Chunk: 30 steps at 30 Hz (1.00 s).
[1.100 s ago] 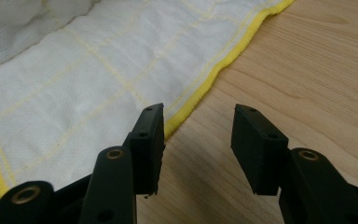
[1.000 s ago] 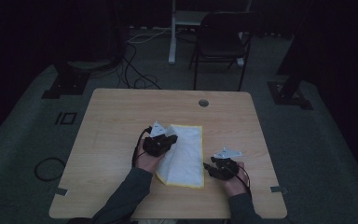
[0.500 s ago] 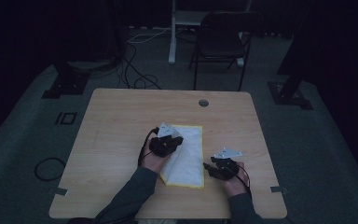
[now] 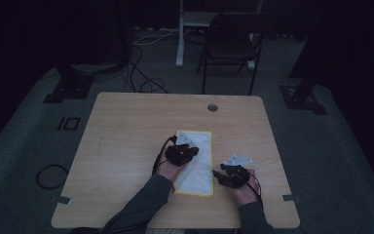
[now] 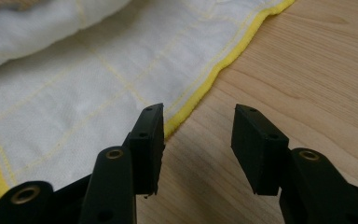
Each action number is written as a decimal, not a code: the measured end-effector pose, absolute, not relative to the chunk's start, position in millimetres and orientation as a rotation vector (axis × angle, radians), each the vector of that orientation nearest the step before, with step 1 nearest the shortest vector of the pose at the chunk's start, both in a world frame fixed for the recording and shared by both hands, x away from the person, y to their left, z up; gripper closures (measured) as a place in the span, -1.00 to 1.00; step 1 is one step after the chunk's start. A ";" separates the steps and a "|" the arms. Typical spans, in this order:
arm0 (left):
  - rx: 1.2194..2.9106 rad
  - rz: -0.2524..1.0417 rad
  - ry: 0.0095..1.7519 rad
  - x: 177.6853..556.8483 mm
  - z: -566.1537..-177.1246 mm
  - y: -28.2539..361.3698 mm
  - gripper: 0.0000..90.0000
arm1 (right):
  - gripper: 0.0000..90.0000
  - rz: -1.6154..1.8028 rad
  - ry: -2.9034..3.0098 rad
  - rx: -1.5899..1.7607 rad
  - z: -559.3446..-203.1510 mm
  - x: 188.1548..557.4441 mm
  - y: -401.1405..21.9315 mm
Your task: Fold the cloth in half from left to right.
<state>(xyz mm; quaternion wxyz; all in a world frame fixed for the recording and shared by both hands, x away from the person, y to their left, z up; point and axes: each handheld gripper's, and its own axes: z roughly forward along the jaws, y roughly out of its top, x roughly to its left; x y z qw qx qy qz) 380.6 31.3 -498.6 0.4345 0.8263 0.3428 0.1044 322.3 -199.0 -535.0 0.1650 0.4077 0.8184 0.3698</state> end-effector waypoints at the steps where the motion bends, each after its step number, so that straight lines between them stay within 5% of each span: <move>1: 2.063 0.255 0.855 381.2 -500.1 29.4 0.94 | 0.19 1.053 2.332 1.161 -535.0 322.3 -199.1; 16: 2.136 0.216 0.852 390.4 -519.1 14.2 0.90 | 0.19 1.050 2.331 1.167 -535.1 322.0 -199.4; 23: 2.150 0.188 0.818 388.5 -510.4 17.9 0.51 | 0.19 1.051 2.330 1.167 -535.0 321.8 -200.1; 30: 2.091 0.225 0.826 382.6 -488.8 42.5 0.51 | 0.19 1.049 2.330 1.164 -535.2 321.8 -199.9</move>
